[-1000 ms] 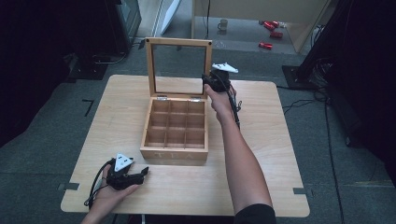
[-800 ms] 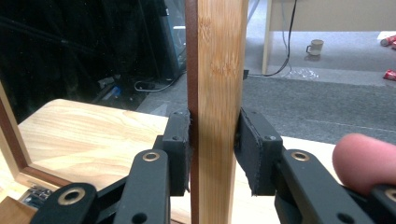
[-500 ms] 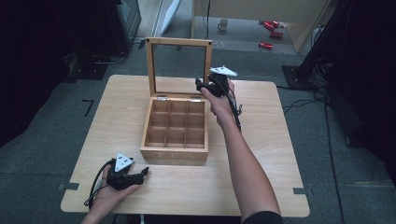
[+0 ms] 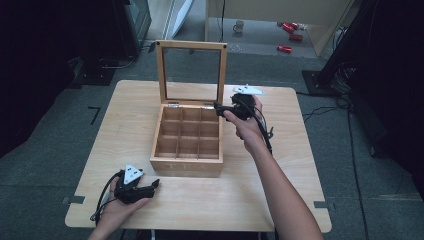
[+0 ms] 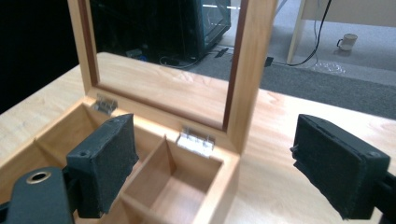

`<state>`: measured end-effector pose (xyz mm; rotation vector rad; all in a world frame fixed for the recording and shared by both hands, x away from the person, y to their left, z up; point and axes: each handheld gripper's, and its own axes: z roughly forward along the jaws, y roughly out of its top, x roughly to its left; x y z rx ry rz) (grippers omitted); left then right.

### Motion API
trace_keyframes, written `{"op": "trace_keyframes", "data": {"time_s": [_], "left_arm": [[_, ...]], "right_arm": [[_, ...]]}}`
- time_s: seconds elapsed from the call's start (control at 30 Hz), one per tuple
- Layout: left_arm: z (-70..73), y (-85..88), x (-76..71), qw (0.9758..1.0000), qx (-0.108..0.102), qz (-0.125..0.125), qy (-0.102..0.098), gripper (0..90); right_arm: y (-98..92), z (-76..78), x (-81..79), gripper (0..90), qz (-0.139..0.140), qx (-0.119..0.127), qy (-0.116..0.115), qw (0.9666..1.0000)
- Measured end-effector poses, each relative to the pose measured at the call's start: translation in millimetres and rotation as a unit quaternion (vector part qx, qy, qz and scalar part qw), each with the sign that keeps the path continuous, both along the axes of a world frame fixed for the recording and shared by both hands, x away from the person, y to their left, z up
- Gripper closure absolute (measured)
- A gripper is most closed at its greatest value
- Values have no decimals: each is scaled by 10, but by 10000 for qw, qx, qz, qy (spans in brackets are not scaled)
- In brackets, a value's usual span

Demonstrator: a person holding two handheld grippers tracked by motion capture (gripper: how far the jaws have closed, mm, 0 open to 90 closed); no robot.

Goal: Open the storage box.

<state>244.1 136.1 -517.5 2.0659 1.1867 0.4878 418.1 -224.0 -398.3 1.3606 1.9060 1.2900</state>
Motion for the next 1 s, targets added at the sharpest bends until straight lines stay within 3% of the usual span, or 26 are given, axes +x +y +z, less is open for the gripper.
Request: {"op": "trace_keyframes", "data": {"time_s": [0.2,0.6,1.0], "left_arm": [[0,-1,0,10000,3,0,-2,262],[0,-4,-2,10000,19,-1,-1,262],[-4,-18,-9,9999,44,-161,15,209]], "right_arm": [[-151,-103,-241,133,18,-56,139,9999],[-314,-279,-634,133,80,-271,135,9995],[-564,-468,-934,133,-76,-198,251,9995]]}}
